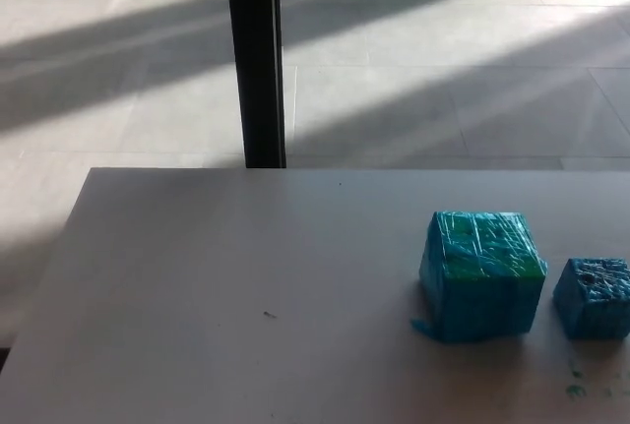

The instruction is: The robot uses its right hand to pick up the small cube kept on the middle on the desk and place it on the bigger cube kept next to it

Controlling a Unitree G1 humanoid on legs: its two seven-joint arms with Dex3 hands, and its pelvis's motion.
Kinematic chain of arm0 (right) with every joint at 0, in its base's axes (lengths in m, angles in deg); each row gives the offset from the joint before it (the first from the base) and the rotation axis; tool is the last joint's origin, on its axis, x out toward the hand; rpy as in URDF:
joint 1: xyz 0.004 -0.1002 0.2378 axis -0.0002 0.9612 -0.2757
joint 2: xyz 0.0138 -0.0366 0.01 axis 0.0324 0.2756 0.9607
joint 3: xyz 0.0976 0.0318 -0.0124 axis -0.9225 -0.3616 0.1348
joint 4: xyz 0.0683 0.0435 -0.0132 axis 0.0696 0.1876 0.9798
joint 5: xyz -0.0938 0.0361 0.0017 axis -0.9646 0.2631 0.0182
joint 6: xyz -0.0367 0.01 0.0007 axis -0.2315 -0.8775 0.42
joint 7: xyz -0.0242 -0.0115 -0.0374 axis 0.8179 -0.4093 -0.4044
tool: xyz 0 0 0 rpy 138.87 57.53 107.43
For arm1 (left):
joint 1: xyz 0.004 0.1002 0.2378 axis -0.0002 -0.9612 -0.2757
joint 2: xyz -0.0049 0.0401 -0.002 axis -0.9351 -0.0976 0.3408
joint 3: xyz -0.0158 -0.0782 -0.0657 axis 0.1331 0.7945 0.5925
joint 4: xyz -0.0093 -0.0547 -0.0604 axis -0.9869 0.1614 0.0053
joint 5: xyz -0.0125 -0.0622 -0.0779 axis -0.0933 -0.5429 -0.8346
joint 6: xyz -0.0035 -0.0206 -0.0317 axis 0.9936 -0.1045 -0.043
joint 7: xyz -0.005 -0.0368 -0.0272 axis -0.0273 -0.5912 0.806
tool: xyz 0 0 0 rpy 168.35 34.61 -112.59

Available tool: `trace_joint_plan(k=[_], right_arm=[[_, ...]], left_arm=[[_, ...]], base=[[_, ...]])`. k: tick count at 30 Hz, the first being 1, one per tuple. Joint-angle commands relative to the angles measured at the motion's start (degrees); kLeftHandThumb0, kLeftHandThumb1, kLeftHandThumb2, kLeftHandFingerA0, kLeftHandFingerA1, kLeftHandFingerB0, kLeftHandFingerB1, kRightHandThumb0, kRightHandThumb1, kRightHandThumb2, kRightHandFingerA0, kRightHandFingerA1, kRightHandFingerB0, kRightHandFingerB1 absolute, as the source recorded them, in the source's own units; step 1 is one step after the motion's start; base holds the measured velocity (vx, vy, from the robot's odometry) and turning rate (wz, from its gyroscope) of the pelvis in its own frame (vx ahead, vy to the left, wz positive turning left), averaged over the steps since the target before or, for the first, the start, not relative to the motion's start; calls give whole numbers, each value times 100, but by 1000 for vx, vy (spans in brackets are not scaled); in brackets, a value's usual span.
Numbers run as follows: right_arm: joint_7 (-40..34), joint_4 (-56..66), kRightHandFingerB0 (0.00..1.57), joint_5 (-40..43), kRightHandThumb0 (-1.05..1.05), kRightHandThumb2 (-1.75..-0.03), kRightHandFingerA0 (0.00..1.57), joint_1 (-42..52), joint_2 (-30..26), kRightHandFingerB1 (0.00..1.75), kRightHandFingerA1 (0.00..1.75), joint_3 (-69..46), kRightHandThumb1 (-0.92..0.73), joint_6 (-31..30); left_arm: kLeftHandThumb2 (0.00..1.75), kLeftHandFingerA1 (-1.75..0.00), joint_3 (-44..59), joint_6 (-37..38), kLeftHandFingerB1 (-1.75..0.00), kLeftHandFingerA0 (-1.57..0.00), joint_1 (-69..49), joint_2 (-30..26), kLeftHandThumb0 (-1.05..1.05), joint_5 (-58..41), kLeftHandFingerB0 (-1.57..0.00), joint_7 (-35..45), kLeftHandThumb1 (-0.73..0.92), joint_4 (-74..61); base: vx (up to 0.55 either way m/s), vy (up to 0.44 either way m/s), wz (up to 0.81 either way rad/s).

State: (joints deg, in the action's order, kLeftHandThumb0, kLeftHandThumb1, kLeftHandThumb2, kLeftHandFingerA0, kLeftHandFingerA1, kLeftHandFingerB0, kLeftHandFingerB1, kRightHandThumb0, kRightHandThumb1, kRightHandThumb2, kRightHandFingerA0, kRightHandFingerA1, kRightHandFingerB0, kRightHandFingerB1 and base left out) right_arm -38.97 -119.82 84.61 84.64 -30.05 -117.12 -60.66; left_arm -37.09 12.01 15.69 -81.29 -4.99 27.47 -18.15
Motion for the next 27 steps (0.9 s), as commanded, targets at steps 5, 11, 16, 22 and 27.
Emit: trace_joint_plan(k=[5, 11, 16, 22, 27], right_arm=[[-104, 336, 31, 728, -70, -60, 55, -41, -570, 74, 105, -687, -61, -159], [-305, 431, 29, 1109, -67, -60, 48, -455, -1052, 69, 113, -1086, -66, -421], [-804, 980, 28, 1342, -77, -60, 43, -1139, -1425, 70, 126, -1410, -62, -731], [-402, 2762, 28, 1465, -82, -60, 24, -1862, -1631, 69, 100, -1098, -66, -1189], [-297, 4179, 19, 1550, -64, -62, 17, -2260, -1579, 30, 53, -544, -75, -1746]], left_arm=[[77, -53, 411, -465, -41, -31, 58, -211, -87, -638, -23, 691, 71, 65], [65, -47, 376, -675, -36, -32, -144, -174, -81, -660, -26, 625, 85, -247], [65, -48, 370, -600, -36, -32, -175, -165, -82, -686, -25, 647, 84, -229], [65, -46, 342, -751, -35, -32, -130, -251, -82, -692, -25, 634, 84, -250], [65, -49, 379, -700, -37, -31, -83, -249, -84, -729, -26, 671, 83, -126]], base=[[0, 0, 0], [0, 0, 0], [0, 0, 0], [0, 0, 0], [4, -3, 3]])
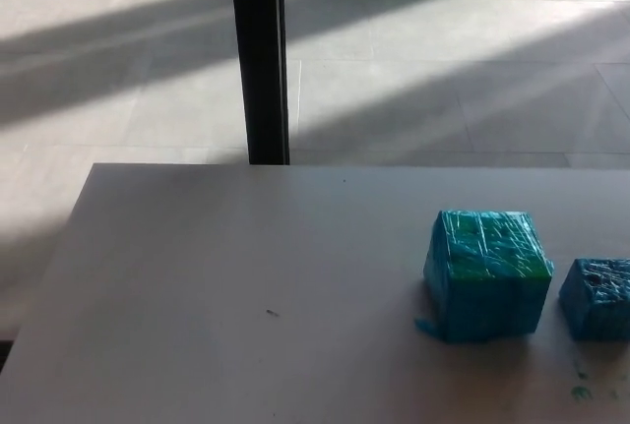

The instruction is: The robot uses its right hand to pick up the small cube kept on the middle on the desk and place it on the bigger cube kept next to it

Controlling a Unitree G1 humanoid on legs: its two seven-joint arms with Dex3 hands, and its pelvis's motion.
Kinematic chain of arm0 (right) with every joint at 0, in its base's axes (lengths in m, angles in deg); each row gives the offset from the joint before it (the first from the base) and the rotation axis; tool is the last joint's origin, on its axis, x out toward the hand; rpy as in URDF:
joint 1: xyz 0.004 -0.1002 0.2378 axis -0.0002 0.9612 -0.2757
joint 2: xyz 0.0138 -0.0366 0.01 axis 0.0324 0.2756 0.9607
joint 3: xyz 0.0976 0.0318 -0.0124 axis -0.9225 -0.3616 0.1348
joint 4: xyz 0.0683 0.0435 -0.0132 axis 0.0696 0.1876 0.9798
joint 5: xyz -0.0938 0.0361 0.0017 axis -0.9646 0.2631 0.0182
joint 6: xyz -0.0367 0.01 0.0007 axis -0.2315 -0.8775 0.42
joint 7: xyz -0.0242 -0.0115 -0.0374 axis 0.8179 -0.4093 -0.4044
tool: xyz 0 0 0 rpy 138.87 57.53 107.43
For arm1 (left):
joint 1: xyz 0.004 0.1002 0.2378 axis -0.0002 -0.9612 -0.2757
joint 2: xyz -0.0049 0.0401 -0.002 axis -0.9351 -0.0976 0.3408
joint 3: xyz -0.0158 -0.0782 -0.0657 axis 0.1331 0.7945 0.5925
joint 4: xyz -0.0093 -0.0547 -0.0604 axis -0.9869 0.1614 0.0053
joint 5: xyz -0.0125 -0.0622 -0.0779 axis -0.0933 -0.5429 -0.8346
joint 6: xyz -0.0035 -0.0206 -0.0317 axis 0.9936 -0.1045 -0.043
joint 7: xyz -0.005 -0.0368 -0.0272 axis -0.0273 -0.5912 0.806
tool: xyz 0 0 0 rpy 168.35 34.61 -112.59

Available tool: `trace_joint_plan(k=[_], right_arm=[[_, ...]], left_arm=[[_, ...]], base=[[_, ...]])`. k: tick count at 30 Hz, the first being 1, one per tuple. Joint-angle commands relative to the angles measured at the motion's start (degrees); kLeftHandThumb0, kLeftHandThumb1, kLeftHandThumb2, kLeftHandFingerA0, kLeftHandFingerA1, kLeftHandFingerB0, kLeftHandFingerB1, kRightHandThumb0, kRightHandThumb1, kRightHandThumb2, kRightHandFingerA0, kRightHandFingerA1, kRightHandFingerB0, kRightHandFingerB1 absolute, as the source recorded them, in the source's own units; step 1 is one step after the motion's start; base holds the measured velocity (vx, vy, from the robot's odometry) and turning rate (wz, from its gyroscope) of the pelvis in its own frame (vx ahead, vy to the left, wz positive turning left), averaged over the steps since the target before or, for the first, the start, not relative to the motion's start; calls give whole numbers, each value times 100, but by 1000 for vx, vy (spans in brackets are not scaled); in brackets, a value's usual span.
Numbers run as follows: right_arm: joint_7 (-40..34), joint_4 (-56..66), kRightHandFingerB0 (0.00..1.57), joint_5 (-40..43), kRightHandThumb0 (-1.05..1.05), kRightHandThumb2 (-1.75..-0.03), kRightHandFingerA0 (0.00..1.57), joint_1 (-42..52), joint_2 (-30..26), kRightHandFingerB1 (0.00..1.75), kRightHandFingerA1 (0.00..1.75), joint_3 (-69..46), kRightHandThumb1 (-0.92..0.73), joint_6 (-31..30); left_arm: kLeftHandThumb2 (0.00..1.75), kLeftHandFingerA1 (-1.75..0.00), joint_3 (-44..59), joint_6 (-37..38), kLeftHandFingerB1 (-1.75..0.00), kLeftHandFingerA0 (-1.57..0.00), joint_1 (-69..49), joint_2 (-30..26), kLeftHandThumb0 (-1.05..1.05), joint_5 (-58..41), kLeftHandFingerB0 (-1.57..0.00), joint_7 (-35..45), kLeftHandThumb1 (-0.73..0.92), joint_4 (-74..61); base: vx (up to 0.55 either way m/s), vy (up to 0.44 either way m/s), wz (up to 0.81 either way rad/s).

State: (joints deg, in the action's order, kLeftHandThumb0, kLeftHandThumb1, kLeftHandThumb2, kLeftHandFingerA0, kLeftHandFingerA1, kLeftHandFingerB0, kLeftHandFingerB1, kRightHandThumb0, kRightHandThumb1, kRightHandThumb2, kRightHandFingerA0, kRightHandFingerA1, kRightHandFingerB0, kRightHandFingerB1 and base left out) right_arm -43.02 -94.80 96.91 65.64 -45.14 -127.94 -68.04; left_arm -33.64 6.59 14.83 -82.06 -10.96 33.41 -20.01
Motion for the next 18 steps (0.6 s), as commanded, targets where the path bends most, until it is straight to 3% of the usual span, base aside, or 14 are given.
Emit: trace_joint_plan(k=[1, 2, 3, 4, 5, 6, 8, 9, 10, 11, 12, 13, 14, 18], right_arm=[[60, 1845, 19, 284, -64, -62, 17, -413, -62, 30, 53, 644, -75, -1111], [183, 2086, 0, 339, -35, -108, 5, -489, -56, 49, 54, 809, -55, -1254], [276, 2306, 3, 265, -62, -93, 2, -624, -86, 34, 49, 1103, -57, -1410], [383, 2371, 3, 243, -62, -93, 2, -664, -98, 34, 49, 1228, -57, -1419], [631, 2488, 6, 86, -57, -80, 3, -789, -39, 26, 30, 1597, -73, -1232], [631, 2542, 8, -15, -52, -77, 4, -899, 23, 31, 36, 1826, -74, -1254], [858, 2287, 1, -162, -52, -91, 0, -1096, 109, 35, 43, 2181, -51, -1059], [862, 2288, 1, -139, -52, -91, 0, -1088, 91, 35, 43, 2213, -51, -1063], [1013, 2136, 5, -353, -64, -91, 0, -1156, 41, 32, 42, 2497, -51, -916], [1175, 2020, 7, -616, -75, -90, 2, -1286, 11, 28, 38, 2901, -51, -929], [1249, 2034, 5, -771, -75, -90, 2, -1313, -32, 27, 39, 3160, -51, -914], [1244, 2054, 8, -892, -75, -89, 2, -1315, -36, 29, 39, 3349, -50, -896], [1277, 2046, 7, -975, -71, -89, 1, -1339, -61, 29, 39, 3525, -49, -936], [1242, 2029, 7, -902, -71, -89, 1, -1347, -146, 29, 39, 3636, -49, -939]], left_arm=[[65, -49, 36, -136, -37, -31, 9, -175, -84, -136, -26, 96, 83, 79], [65, -49, 41, -178, -36, -31, 1, -178, -83, -146, -26, 100, 83, 51], [66, -47, -6, -158, -35, -30, -15, -172, -82, -97, -25, 80, 85, -1], [66, -47, -41, -134, -35, -30, -31, -185, -82, -63, -25, 101, 85, -20], [65, -46, -38, -141, -35, -33, -33, -171, -82, -62, -25, 64, 85, -69], [67, -46, -57, -125, -35, -33, -41, -173, -82, -39, -24, 53, 85, -84], [65, -49, 23, -192, -35, -33, 16, -150, -83, -119, -23, -2, 84, -62], [65, -49, 22, -200, -35, -33, 17, -145, -83, -119, -23, -5, 84, -69], [103, -57, -1, -144, -47, -27, 12, -147, -83, -87, -15, -11, 66, -64], [102, -57, 102, -235, -47, -26, 37, -120, -82, -198, -14, -27, 64, -76], [65, -50, 110, -245, -35, -33, 60, -130, -82, -204, -19, -28, 83, -48], [103, -57, 112, -249, -47, -27, 59, -140, -82, -210, -13, -1, 65, -56], [65, -50, 104, -266, -36, -32, 52, -145, -83, -206, -19, 17, 84, -89], [65, -50, 100, -279, -36, -32, 64, -141, -83, -200, -19, 17, 84, -107]], base=[[0, 0, 0], [0, 0, 0], [0, 0, 0], [0, 0, 0], [0, 0, 0], [0, 0, 0], [0, 0, 0], [0, 0, 0], [0, 0, 0], [0, 0, 0], [0, 0, 0], [0, 0, 0], [0, 0, 0], [0, 0, 0]])
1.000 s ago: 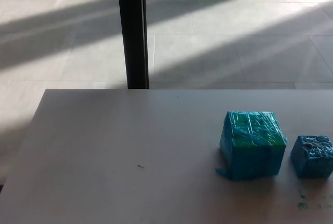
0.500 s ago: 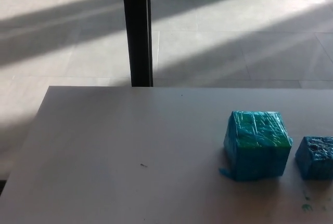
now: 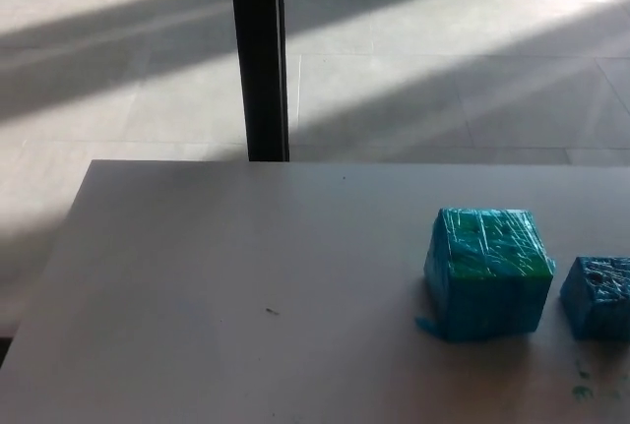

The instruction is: The robot uses its right hand to pick up the small cube kept on the middle on the desk and place it on the bigger cube kept next to it

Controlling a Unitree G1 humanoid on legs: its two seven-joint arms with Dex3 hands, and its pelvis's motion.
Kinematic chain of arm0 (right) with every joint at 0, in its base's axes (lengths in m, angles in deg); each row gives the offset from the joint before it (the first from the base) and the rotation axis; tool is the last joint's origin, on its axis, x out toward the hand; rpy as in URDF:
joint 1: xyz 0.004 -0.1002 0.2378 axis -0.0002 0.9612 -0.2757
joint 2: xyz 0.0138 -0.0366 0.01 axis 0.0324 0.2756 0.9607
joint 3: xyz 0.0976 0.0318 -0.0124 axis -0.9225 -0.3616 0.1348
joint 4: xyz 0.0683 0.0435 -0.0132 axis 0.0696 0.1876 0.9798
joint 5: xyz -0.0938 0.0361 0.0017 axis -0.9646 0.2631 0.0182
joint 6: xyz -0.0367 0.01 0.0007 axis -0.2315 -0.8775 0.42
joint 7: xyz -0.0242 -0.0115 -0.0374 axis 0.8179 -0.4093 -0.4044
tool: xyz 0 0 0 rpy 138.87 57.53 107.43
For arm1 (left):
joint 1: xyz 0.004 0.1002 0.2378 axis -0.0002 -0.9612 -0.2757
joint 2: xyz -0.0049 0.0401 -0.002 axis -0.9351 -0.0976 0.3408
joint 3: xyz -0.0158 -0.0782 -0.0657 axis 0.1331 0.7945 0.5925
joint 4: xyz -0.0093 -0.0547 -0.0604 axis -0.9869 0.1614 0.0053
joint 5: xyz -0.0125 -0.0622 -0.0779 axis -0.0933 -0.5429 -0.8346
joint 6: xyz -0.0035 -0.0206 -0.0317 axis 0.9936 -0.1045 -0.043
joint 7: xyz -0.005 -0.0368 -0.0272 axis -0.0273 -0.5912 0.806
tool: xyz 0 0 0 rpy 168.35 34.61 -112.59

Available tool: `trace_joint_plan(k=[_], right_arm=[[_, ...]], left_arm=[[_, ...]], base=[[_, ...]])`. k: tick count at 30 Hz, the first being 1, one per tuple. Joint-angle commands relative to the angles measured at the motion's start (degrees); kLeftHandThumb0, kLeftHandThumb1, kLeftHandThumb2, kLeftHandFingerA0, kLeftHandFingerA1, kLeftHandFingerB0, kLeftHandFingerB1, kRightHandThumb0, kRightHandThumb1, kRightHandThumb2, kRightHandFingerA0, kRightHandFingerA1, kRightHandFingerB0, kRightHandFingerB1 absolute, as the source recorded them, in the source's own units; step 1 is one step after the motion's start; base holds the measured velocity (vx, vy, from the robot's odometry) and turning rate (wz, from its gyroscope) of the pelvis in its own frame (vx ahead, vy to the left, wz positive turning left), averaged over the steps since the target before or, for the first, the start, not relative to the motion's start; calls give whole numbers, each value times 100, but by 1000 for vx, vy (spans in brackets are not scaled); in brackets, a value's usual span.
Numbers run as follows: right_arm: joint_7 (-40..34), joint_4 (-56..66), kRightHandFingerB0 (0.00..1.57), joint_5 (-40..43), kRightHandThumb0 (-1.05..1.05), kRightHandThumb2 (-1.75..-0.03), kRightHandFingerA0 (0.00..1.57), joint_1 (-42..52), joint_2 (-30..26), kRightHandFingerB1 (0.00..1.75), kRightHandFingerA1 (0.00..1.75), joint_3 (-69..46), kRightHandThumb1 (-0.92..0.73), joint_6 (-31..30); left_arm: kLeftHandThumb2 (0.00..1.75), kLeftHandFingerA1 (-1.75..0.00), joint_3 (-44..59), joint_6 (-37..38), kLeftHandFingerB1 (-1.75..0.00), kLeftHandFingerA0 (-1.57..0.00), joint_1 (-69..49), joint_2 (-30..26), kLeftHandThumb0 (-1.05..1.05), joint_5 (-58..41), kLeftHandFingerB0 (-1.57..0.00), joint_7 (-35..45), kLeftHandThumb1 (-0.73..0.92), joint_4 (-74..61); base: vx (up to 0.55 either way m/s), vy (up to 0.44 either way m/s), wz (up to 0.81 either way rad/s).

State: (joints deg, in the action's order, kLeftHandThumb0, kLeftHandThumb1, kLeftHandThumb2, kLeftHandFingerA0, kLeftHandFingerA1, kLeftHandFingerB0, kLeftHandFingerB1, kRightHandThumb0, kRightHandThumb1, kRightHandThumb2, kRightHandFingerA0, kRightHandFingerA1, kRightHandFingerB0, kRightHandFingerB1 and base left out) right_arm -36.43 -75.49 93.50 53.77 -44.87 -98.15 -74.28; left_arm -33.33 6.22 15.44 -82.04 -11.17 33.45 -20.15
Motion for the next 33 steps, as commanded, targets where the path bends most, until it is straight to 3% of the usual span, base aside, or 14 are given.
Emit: trace_joint_plan(k=[1, 2, 3, 4, 8, 9, 12, 19, 22, 33], right_arm=[[579, 94, 7, -548, -71, -89, 1, -164, -188, 29, 39, 681, -49, -317], [771, -111, 0, -738, -36, -99, 5, -210, -86, 48, 54, 1042, -42, -190], [903, -225, 0, -906, -36, -99, 5, -231, -53, 48, 54, 1321, -42, -132], [886, -234, 19, -956, -64, -60, 13, -221, -61, 27, 43, 1406, -63, -120], [1107, -343, 14, -1225, -65, -59, 10, -223, -223, 27, 39, 1793, -62, -8], [1326, -365, 6, -1292, -68, -85, 3, -261, -323, 31, 37, 1931, -45, -8], [1604, -485, 11, -1499, -79, -84, 0, -376, -454, 13, 22, 2219, -47, 54], [1926, -750, 0, -1953, -91, -87, 0, -542, -431, 0, 5, 2787, -52, 280], [1966, -834, 0, -2300, -89, -89, 0, -654, -429, 5, 11, 3069, -50, 315], [1892, -1493, 0, -2965, -92, -89, 0, -1087, 57, 0, 7, 3710, -52, 344]], left_arm=[[65, -50, 70, -247, -36, -32, 1, -142, -83, -179, -19, 12, 84, -99], [103, -59, 64, -174, -48, -32, 17, -157, -85, -169, -16, 35, 66, -38], [103, -59, 119, -227, -48, -32, 59, -164, -85, -226, -16, 2, 66, -15], [65, -52, 116, -233, -36, -36, 70, -172, -83, -229, -21, -6, 82, 10], [65, -51, 29, -205, -37, -37, 33, -187, -83, -160, -23, -33, 84, -58], [65, -50, 25, -232, -37, -37, 33, -184, -83, -159, -24, -75, 84, -83], [65, -51, 22, -249, -36, -36, -5, -186, -83, -183, -22, -16, 85, -146], [65, -51, 77, -224, -37, -35, -80, -149, -82, -233, -23, -34, 83, -111], [66, -48, 30, -201, -35, -34, -69, -186, -82, -205, -22, -14, 85, -66], [65, -51, -79, -126, -37, -40, -22, -270, -83, -131, -27, -60, 83, 50]], base=[[0, 0, 0], [0, 0, 0], [0, 0, 0], [0, 0, 0], [0, 0, 0], [0, 0, 0], [0, 0, 0], [0, 0, 0], [0, 0, 0], [0, 0, 0]])
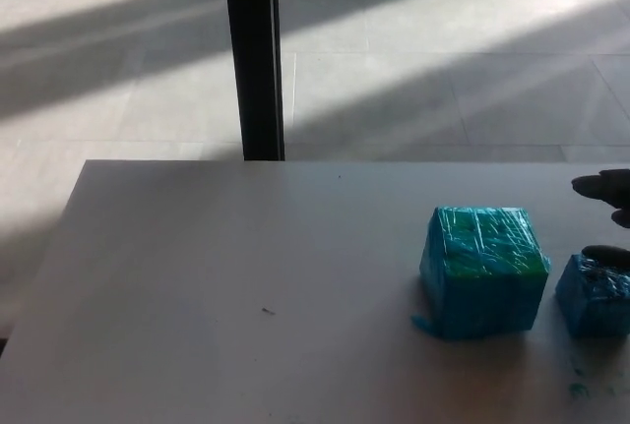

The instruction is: The robot uses its right hand to pick up the small cube kept on the middle on the desk and place it on the bigger cube kept next to it

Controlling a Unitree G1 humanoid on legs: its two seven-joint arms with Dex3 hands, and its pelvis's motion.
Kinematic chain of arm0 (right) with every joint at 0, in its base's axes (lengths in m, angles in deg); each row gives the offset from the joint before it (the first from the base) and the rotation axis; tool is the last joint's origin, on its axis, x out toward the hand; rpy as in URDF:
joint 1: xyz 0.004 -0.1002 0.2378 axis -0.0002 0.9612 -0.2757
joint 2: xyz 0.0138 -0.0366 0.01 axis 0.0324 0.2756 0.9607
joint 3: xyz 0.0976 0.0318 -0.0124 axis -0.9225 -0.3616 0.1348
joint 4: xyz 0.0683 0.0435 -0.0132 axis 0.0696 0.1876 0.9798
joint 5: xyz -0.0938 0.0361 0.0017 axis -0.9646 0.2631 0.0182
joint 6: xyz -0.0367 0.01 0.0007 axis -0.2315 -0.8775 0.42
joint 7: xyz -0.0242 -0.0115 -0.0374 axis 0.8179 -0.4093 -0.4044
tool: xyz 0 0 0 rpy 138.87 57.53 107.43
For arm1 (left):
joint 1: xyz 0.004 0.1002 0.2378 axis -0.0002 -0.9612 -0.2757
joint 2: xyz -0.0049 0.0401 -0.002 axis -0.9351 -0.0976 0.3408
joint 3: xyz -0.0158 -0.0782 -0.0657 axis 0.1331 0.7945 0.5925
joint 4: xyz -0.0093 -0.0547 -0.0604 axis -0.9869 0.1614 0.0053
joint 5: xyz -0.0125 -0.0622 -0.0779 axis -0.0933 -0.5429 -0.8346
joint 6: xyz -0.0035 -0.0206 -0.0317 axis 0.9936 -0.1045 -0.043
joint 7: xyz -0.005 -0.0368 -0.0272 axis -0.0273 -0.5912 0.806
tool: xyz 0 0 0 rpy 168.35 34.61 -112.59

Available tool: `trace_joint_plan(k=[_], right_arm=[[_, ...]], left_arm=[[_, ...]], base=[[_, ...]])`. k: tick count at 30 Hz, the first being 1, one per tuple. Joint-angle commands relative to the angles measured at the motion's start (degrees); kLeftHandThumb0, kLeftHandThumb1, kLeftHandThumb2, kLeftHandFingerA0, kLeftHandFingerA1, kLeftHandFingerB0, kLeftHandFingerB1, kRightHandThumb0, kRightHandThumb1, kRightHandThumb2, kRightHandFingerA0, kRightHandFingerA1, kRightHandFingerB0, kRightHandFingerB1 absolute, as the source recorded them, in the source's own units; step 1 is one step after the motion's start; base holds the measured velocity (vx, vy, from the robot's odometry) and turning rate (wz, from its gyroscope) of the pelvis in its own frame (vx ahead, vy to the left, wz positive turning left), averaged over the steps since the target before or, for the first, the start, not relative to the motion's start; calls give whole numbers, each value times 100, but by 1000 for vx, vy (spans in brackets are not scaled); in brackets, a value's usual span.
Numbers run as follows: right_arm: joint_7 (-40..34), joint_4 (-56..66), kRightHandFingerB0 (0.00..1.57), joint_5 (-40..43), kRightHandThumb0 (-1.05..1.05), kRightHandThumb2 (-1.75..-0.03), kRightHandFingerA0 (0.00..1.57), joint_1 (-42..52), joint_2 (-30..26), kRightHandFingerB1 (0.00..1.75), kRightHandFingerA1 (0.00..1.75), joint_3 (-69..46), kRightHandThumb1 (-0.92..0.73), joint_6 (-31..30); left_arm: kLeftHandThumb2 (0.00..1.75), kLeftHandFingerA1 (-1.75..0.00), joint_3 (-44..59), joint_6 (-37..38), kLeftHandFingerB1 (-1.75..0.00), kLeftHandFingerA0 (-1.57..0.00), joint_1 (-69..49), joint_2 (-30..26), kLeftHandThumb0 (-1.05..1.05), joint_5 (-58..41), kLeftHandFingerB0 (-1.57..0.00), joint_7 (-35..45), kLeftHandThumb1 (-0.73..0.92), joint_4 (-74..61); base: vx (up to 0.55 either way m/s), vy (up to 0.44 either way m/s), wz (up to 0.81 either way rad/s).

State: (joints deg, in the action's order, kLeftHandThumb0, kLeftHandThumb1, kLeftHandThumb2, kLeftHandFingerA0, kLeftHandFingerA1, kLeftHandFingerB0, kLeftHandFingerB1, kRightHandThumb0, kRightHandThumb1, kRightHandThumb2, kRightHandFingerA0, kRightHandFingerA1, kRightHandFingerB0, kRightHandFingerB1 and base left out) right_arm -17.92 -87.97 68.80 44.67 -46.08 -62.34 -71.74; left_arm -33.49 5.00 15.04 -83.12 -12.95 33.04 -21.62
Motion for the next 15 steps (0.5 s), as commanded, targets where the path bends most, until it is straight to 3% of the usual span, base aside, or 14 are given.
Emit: trace_joint_plan(k=[1, 15], right_arm=[[46, -274, 0, -519, -92, -89, 0, -187, 193, 0, 7, 114, -52, 107], [-255, -1459, 0, -1511, -92, -86, 0, -505, 672, 0, 8, 833, -52, 705]], left_arm=[[65, -51, -70, 6, -37, -40, 26, -168, -83, 42, -27, -17, 83, 217], [65, -51, -163, -35, -36, -39, 72, -282, -84, 25, -25, 99, 83, 198]], base=[[0, 0, 0], [0, 0, 0]])
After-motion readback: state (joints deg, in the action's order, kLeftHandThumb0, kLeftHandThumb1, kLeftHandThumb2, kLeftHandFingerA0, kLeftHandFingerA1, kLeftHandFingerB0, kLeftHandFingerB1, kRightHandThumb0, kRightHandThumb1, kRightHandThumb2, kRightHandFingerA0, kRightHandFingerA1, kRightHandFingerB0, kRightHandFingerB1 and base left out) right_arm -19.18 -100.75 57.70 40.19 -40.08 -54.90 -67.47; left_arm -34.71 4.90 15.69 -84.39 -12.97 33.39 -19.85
